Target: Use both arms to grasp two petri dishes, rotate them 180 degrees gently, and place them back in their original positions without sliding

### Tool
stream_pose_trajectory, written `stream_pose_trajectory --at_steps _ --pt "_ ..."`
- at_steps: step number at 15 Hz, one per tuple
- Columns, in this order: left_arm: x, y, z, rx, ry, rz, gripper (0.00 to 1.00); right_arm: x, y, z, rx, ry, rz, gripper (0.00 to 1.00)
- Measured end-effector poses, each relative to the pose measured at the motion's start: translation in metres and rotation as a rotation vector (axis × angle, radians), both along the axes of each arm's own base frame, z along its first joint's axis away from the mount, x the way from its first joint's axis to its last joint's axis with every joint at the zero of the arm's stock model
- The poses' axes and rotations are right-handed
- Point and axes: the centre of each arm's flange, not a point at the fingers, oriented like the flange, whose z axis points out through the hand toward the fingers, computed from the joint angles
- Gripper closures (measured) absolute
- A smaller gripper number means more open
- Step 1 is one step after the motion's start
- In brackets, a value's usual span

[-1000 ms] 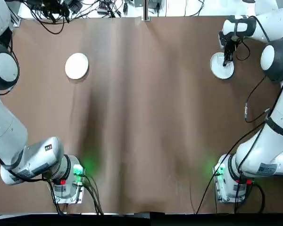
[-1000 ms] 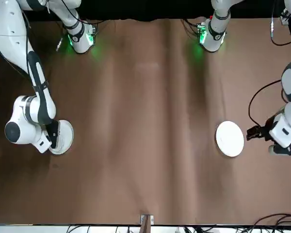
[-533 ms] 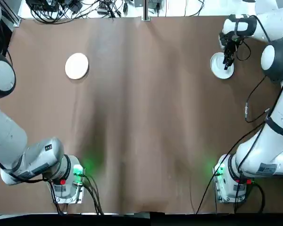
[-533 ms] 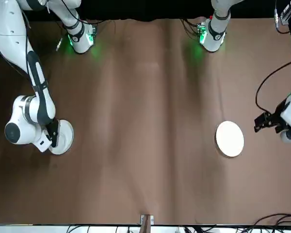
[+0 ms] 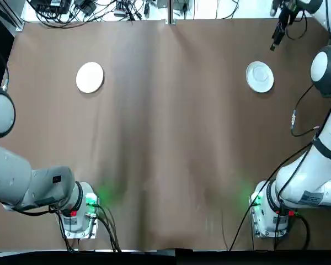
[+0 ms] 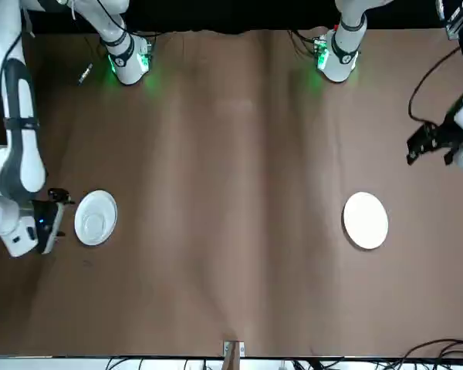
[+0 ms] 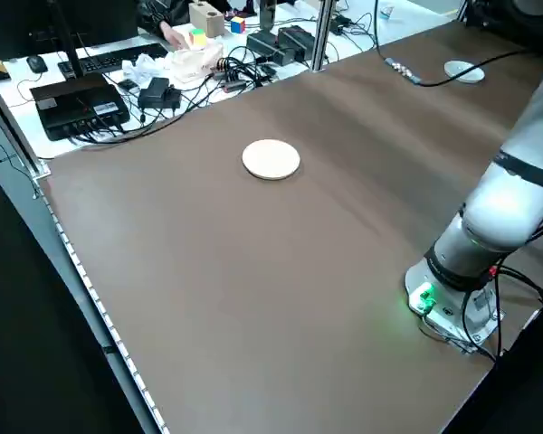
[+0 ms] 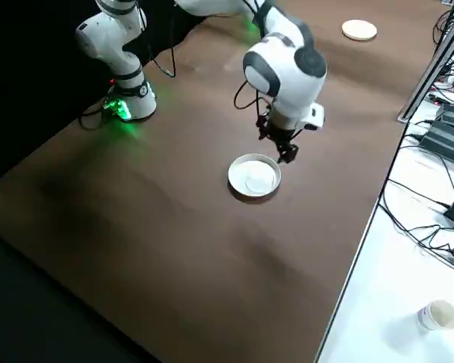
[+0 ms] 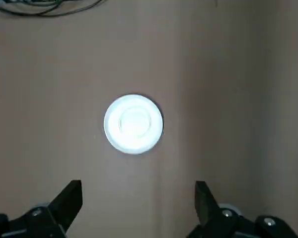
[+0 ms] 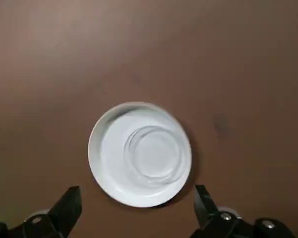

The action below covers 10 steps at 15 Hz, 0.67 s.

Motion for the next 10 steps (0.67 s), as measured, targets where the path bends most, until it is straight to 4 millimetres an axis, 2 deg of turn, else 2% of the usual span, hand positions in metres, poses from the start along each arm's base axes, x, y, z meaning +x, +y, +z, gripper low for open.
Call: stream_pose_trajectory --at_steps 5,7,10 --pt "-0.042 0.004 0.043 -0.028 -0.003 0.012 0.00 0.015 0.015 0.046 -0.038 -0.010 -0.418 0.00" --pt "-0.048 0.016 0.049 -0.044 -0.004 0.032 0.00 0.016 0.023 0.065 -0.055 0.003 -0.624 0.00" --pt "-0.048 0.026 0.047 -0.055 -0.001 0.051 0.00 0.011 0.049 0.097 -0.077 0.027 -0.857 0.00"
